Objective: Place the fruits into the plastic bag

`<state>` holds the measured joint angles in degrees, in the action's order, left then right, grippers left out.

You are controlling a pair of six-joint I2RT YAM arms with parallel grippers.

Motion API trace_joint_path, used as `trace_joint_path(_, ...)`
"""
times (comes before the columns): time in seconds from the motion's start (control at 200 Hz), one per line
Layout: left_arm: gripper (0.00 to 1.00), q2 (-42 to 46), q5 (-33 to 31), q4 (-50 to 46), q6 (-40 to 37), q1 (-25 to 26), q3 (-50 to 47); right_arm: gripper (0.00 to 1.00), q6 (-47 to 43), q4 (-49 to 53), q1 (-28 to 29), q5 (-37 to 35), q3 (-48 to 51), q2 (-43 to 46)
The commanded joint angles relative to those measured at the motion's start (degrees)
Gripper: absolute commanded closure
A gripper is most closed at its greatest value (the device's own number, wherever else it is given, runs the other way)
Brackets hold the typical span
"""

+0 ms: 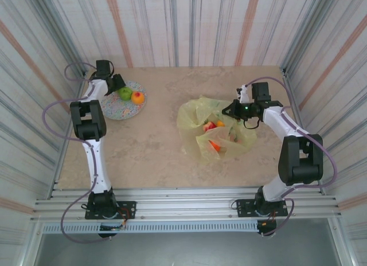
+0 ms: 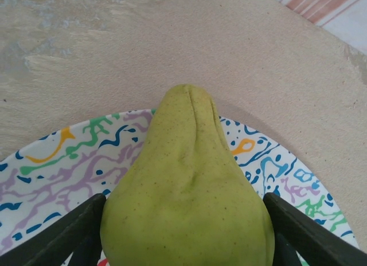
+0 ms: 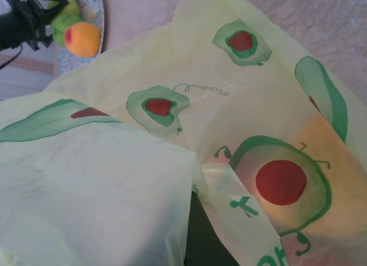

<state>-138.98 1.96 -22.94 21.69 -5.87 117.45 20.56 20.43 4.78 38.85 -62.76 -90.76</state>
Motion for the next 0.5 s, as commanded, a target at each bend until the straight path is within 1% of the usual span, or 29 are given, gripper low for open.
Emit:
trace_joint_path(0.0, 0.32, -1.3, 1.1, -1.4, 0.1, -0.5, 1.9, 1.0, 0.0, -0.4, 0.4, -0.1, 0.7, -0.5)
trace_joint_path(0.105, 0.36, -0.9, 1.3, -1.5, 0.1, -0.7, 2.0, 1.0, 0.0, -0.4, 0.5, -0.1, 0.5, -0.5)
trace_joint_path(0.286, 0.38, 1.7, 1.0, -1.6, 0.4, -1.4, 1.2, 1.0, 0.0, 0.1, 0.6, -0.1, 0.1, -0.2)
trace_joint_path(0.386, 0.39, 4.9, 0.0, -0.8, 0.4, -1.8, -0.7, 1.0, 0.0, 0.4, 0.5, -0.2, -0.4, 0.1)
trace_joint_path(0.496, 0.4, 10.3, -1.2, 1.5, 1.6, -2.2, -5.2, 1.0, 0.0, 0.5, 0.5, -0.2, -0.8, 0.5)
